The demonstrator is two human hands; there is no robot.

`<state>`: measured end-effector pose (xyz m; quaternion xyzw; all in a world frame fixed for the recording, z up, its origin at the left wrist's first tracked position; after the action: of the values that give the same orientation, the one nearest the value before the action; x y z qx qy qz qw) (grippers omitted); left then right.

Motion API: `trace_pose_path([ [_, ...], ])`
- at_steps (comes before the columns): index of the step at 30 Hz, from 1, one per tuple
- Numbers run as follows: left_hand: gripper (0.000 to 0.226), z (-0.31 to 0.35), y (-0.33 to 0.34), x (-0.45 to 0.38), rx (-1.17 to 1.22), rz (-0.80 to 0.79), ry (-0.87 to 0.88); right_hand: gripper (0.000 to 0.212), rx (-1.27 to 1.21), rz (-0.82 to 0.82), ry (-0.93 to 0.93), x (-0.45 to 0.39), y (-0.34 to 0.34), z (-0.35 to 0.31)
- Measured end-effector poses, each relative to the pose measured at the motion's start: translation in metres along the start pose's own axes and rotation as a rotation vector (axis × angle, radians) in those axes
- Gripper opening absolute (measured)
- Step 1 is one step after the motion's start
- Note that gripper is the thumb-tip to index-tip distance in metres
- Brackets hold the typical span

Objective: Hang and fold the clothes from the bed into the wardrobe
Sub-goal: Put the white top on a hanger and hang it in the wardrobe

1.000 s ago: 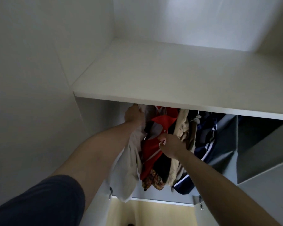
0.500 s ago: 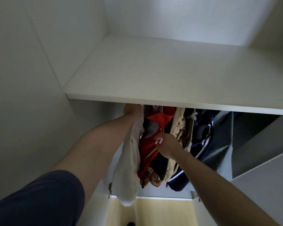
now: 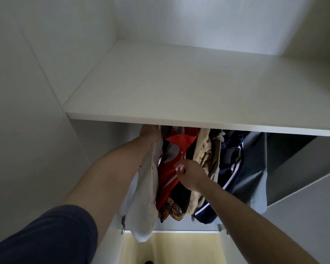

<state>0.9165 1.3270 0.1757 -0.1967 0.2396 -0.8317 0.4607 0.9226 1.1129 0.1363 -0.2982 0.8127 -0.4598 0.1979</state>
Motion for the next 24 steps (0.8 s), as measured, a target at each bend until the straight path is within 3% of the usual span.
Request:
trace_pose_path([
  [10, 0.066, -0.032, -0.006, 0.030, 0.087, -0.017, 0.118, 0.038, -0.005, -0.058, -0.015, 0.028, 0.001, -0.001],
  [16, 0.053, -0.051, -0.005, 0.070, -0.033, -0.108, 0.182, 0.040, -0.119, -0.029, 0.036, 0.069, -0.007, 0.022],
  [20, 0.014, -0.054, -0.012, 0.124, 0.007, -0.101, 0.307, 0.043, -0.216, 0.030, 0.099, 0.110, -0.021, 0.045],
  [24, 0.031, -0.063, -0.025, 0.193, 0.087, -0.160, 0.348, 0.040, -0.400, 0.101, 0.228, 0.158, -0.040, 0.067],
])
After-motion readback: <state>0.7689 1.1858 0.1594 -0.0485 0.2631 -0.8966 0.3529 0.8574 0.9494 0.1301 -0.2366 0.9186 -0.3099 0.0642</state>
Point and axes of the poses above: each hand's wrist, its own x-axis away from the middle knuckle, its own y-axis out of the palm, z = x × y, the point moved 6 cm from there along -x, towards the middle knuckle, and after that the axes turned 13 degrees about z, right-handed, at the moved point
